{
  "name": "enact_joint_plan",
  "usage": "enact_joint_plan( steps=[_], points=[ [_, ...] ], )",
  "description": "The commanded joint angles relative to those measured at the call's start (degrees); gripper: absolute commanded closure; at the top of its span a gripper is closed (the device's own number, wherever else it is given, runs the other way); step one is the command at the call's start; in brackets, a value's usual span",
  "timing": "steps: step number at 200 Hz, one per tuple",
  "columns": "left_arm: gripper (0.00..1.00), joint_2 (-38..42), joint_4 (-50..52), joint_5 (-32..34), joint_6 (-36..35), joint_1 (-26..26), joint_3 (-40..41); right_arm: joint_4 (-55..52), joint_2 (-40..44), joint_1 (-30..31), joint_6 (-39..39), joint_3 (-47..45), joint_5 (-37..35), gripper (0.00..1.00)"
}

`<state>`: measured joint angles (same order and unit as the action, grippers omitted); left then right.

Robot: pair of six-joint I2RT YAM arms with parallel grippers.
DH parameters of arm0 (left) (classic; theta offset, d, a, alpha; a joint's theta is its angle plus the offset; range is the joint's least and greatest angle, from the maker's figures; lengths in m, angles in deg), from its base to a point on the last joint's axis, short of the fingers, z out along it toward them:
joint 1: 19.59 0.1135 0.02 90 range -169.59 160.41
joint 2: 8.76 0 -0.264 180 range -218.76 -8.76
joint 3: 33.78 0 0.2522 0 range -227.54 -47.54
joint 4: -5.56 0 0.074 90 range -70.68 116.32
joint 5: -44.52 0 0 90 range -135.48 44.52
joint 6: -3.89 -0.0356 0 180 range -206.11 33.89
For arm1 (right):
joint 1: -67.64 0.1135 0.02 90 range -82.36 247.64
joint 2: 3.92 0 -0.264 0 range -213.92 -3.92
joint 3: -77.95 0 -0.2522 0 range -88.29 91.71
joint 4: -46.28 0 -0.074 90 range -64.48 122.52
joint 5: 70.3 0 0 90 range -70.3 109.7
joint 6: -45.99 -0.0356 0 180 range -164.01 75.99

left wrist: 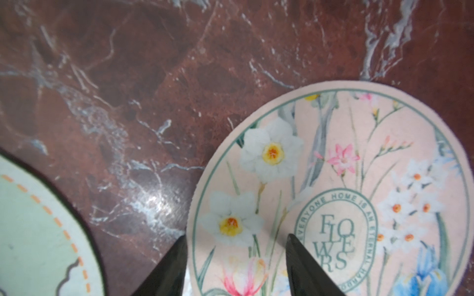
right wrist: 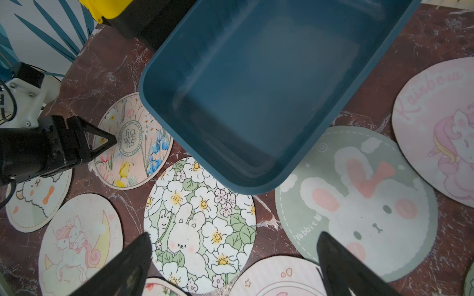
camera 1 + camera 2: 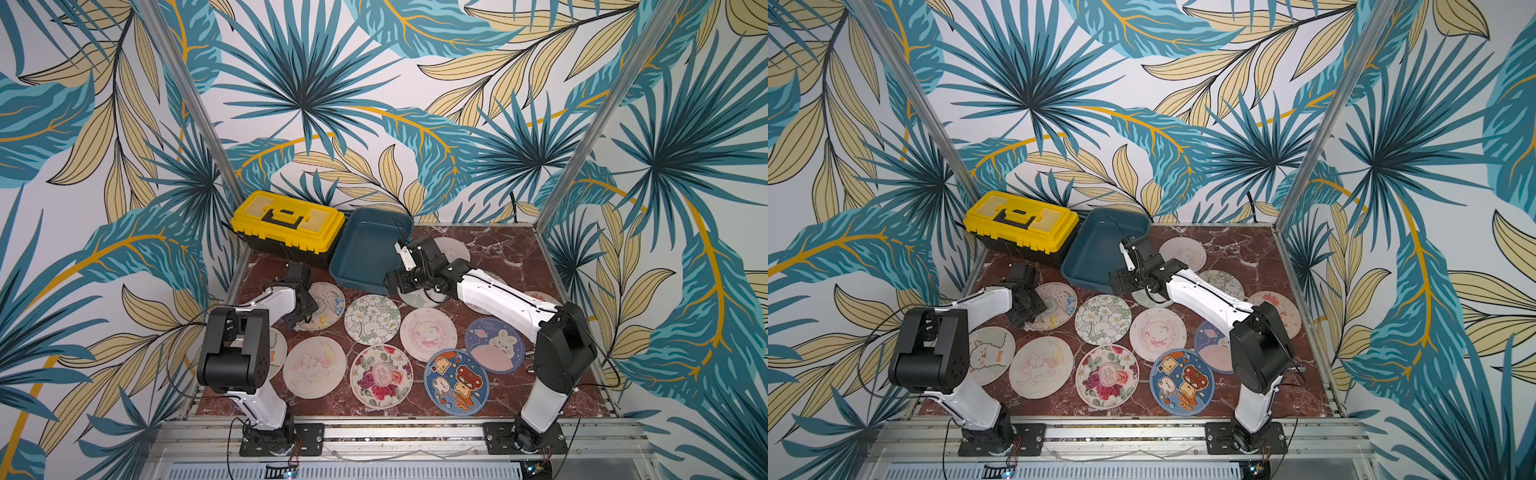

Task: Put the coasters into the storage box
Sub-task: Pick up the coaster from the center of the board.

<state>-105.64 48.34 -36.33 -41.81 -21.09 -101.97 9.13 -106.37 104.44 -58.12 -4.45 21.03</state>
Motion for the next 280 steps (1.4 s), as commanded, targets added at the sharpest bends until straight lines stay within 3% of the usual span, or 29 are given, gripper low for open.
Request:
enact_joint_plan(
  steps=[1,43,70,112,163,208,280],
  points=[
    [0.5,-3.0,-0.2,-4.0,-0.1,0.3,-0.3,0.9,0.0,0.3,1.1,-0.1,-0.8,0.01],
    [0.76,-4.0,-0.9,-4.8,-0.4,0.4,-0.3,1.5,-0.1,0.3,1.8,-0.8,-1.3,0.01],
    [0.86,-3.8,-1.0,-5.0,-0.5,0.4,-0.2,1.4,-0.8,0.3,2.0,-0.5,-0.2,0.01],
    [0.89,-2.9,-1.0,-5.0,-0.9,0.4,0.1,-0.5,-3.2,1.0,2.3,1.0,3.6,0.0],
    [0.92,-1.6,-1.2,-4.6,-1.5,0.4,1.4,-1.2,-5.6,6.2,3.3,2.7,8.4,0.03],
    [1.0,0.1,-3.1,-4.9,-1.3,0.4,3.4,-0.2,-10.9,8.9,1.5,6.8,9.9,0.05],
    [1.0,1.7,-4.4,-5.5,-1.1,0.4,3.5,1.9,-12.5,10.9,0.5,7.8,9.7,0.05]
  ],
)
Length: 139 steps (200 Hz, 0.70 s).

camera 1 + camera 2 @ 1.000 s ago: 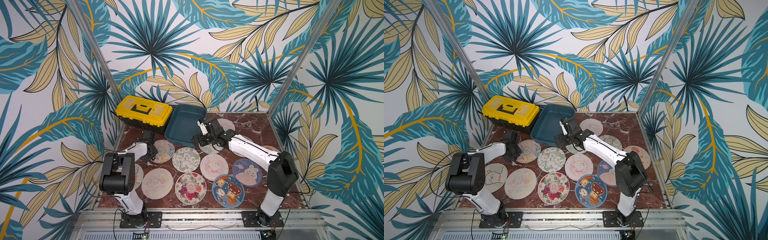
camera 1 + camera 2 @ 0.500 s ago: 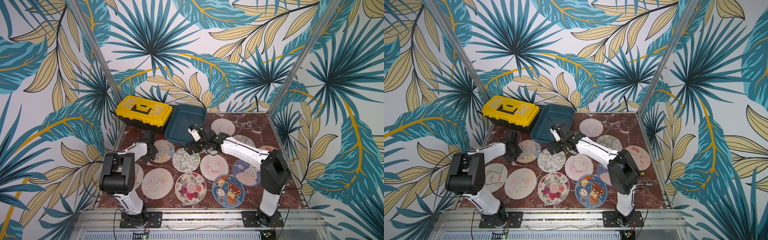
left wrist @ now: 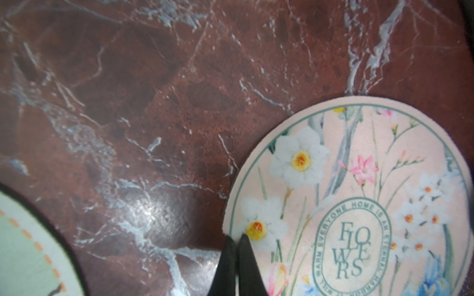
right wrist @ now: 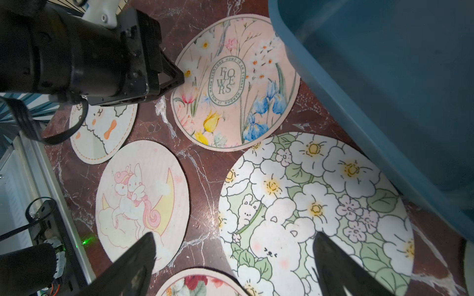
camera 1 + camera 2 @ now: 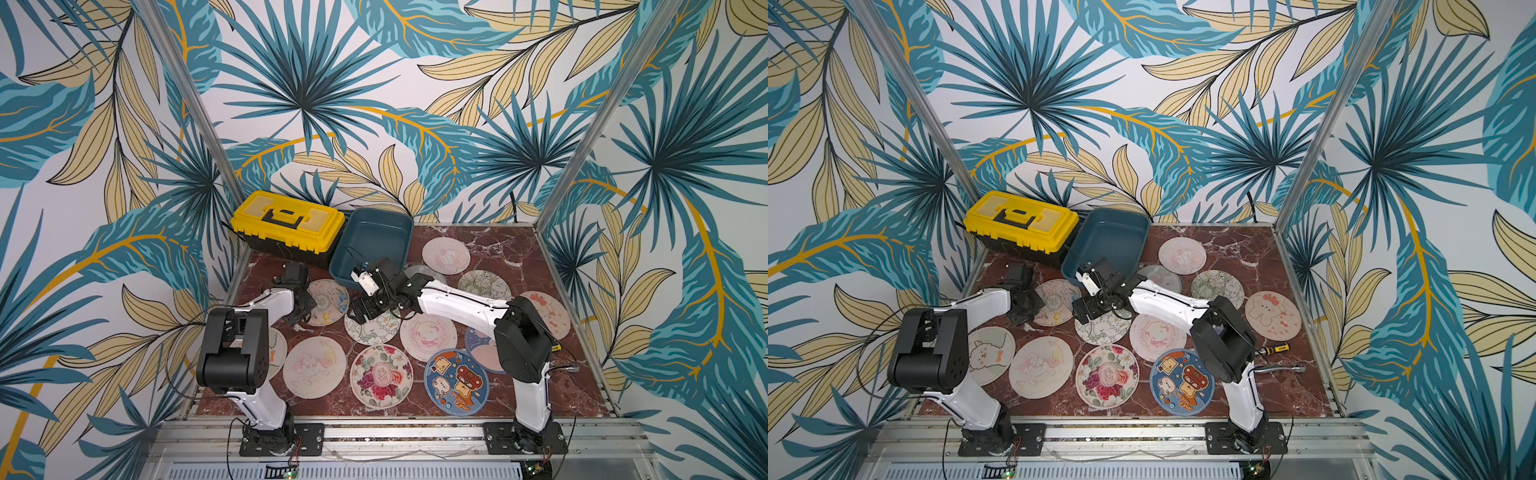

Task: Put the coasters into the storage box
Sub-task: Pick up the coaster from the center of the board.

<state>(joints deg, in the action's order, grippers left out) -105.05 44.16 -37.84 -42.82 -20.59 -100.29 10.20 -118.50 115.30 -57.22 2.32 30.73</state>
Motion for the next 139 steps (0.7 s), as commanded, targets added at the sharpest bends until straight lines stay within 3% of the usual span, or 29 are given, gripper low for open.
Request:
enact_joint_plan(
  steps=[1,106,139],
  points=[
    [1.0,1.3,-0.2,-3.9,-0.1,-0.1,1.9,0.8,-0.3,0.1,-0.4,1.0,0.0,0.05],
    [1.0,16.8,3.4,-8.4,-1.9,-1.0,2.3,-1.0,-1.8,1.4,5.9,4.8,-0.8,0.09],
    [1.0,19.5,5.3,-10.4,-2.9,-2.3,0.8,2.2,-3.2,2.1,6.7,6.4,1.8,0.1]
  ],
)
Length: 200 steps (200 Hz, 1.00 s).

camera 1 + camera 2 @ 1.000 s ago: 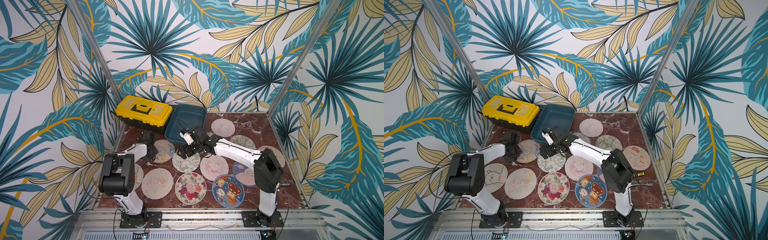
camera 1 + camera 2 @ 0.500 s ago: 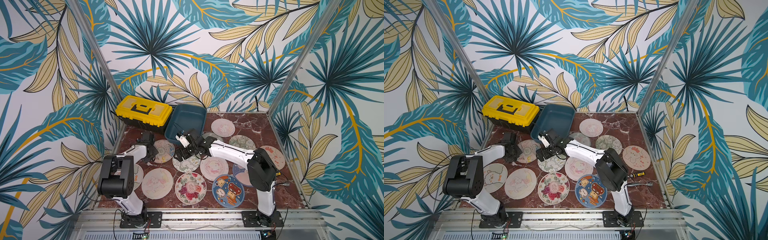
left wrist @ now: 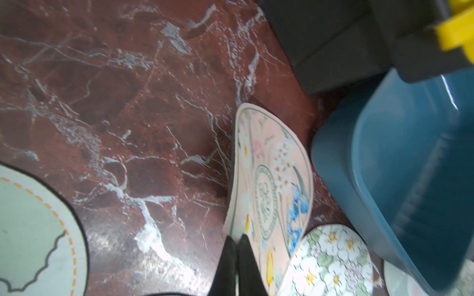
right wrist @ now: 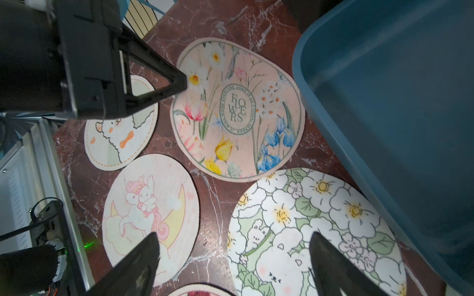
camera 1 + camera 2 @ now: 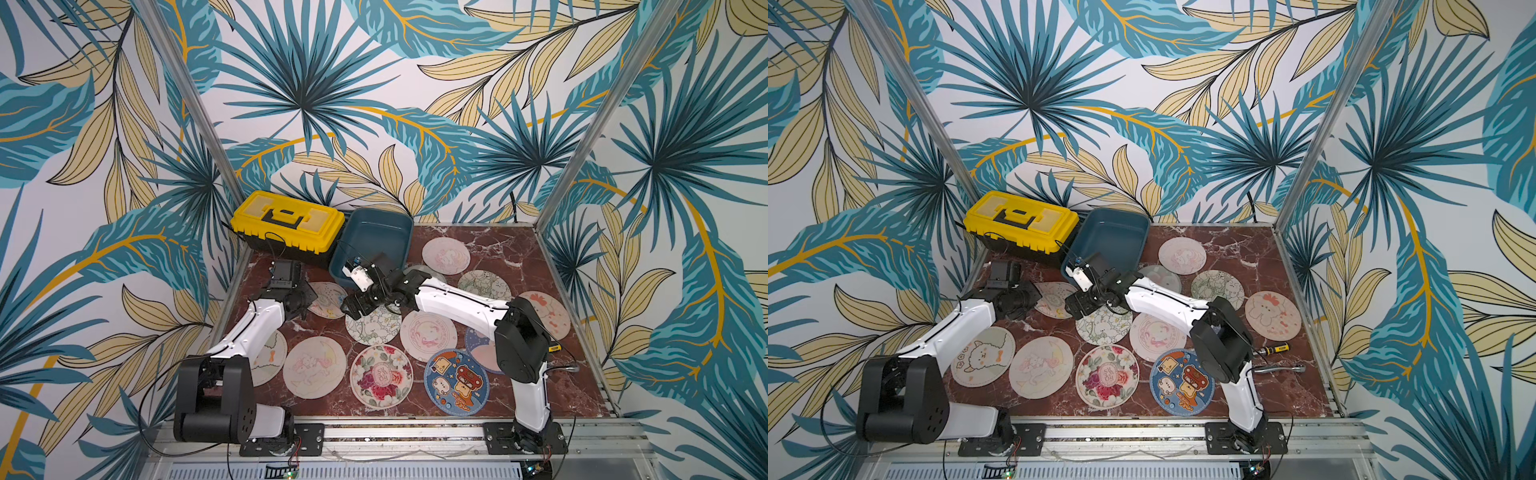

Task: Put the coasters into the storage box
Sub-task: Pick up the coaster from the center of the board.

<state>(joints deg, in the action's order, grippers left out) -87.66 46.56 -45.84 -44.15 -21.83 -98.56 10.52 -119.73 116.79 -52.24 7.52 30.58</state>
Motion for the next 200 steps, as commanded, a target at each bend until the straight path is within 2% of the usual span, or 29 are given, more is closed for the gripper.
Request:
enact_joint_plan(
  steps=[1,68,173,200],
  points=[
    [1.0,2.3,3.0,-2.4,-1.6,-1.1,-1.0,2.1,-2.1,0.7,1.6,1.2,2.0,0.1],
    [1.0,5.9,3.2,-5.7,-1.3,-2.3,-1.7,8.0,-6.5,1.3,-0.5,3.7,8.1,0.14],
    [1.0,7.3,3.1,-6.3,-1.5,-2.3,-2.8,16.6,-13.2,1.7,-5.1,6.8,11.9,0.27],
    [1.0,7.8,3.0,-6.8,-1.3,-2.3,-3.1,17.8,-14.2,1.9,-5.8,7.8,11.7,0.33]
  ],
)
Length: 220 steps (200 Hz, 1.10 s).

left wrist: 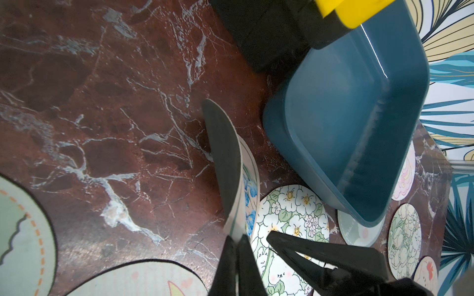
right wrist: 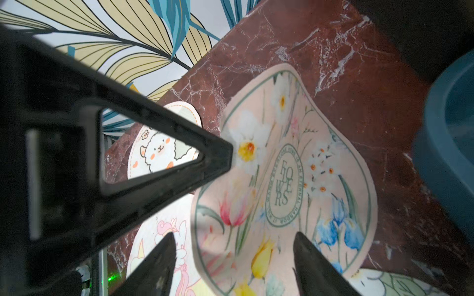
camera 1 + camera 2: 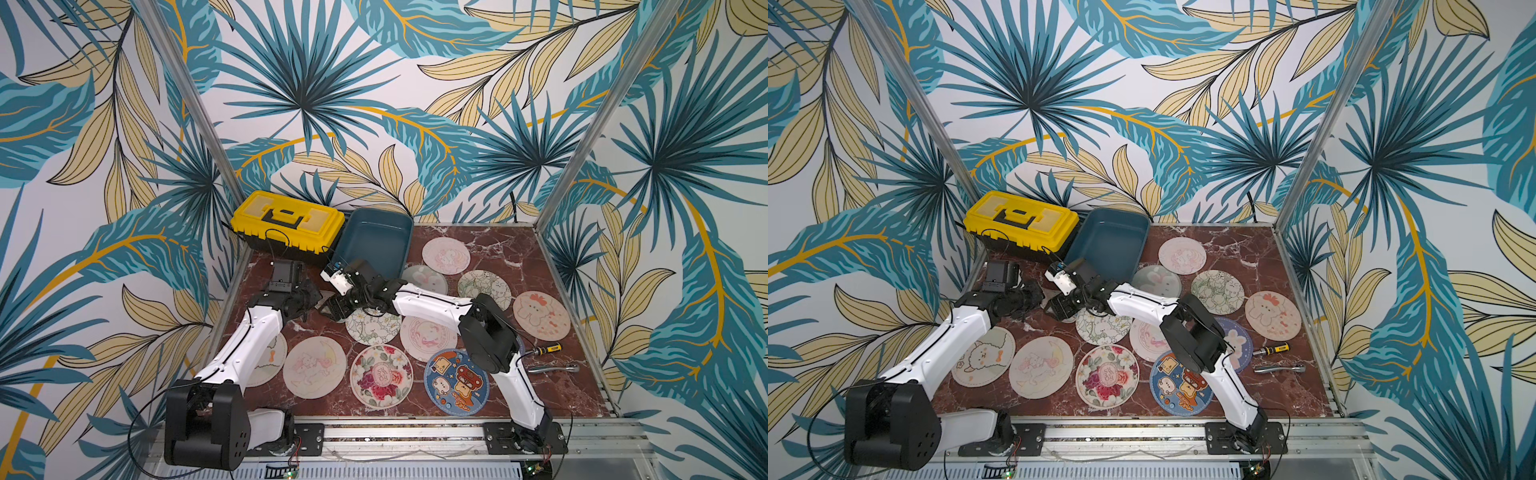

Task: Put the coasters into the storage box
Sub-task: Pick up the coaster from the center of the board.

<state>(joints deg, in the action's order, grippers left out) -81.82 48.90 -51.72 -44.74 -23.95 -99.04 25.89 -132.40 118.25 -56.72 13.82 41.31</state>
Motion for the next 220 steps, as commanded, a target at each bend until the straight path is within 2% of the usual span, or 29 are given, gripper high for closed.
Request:
enact_joint_plan(
  steps=[1,31,51,88,101,112,126,144,146,156,167,171,220],
  points=[
    [1.0,1.9,0.7,-1.0,-0.7,-0.2,-2.6,2.5,-1.6,0.3,-1.3,1.5,0.9,0.33],
    [1.0,2.7,0.6,-1.7,-0.6,-0.2,-2.9,2.9,-2.7,0.4,-2.0,2.5,-0.8,0.42],
    [1.0,3.0,0.6,-1.7,-0.6,-0.3,-2.9,3.6,-2.7,0.4,-2.4,2.4,-2.4,0.56],
    [1.0,3.2,0.6,-0.5,-0.5,-0.2,-2.4,5.3,-1.8,0.4,-2.4,1.5,-4.6,0.92],
    [1.0,3.4,0.5,0.2,-0.4,-0.2,-2.2,5.6,-1.3,0.3,-2.2,1.0,-5.0,1.0],
    [1.0,3.6,0.4,0.9,-0.5,-0.1,-2.0,5.7,-0.6,0.3,-2.0,0.4,-5.3,1.0],
    [0.8,4.0,0.5,1.8,-0.3,0.0,-1.9,5.7,0.5,0.3,-1.7,-0.4,-6.1,1.0],
    [0.41,4.6,0.3,2.9,0.0,0.4,-1.8,5.5,2.2,0.3,-1.3,-1.9,-7.5,1.0],
    [0.39,4.7,0.2,3.1,0.1,0.4,-1.8,5.5,2.4,0.3,-1.3,-2.1,-7.9,1.0],
    [0.19,5.1,0.1,3.6,0.2,0.7,-1.5,5.1,3.5,0.3,-0.8,-3.0,-9.2,1.0],
    [0.03,5.7,-0.2,4.4,0.3,0.8,-1.2,4.2,4.7,0.3,-0.2,-3.7,-10.9,1.0],
    [0.0,5.9,-0.3,4.5,0.4,1.0,-1.2,3.9,5.2,0.3,0.2,-4.1,-11.3,1.0],
    [0.0,8.6,-2.0,6.7,0.9,1.5,0.8,0.9,11.9,-0.1,4.3,-6.9,-17.7,1.0]
  ],
)
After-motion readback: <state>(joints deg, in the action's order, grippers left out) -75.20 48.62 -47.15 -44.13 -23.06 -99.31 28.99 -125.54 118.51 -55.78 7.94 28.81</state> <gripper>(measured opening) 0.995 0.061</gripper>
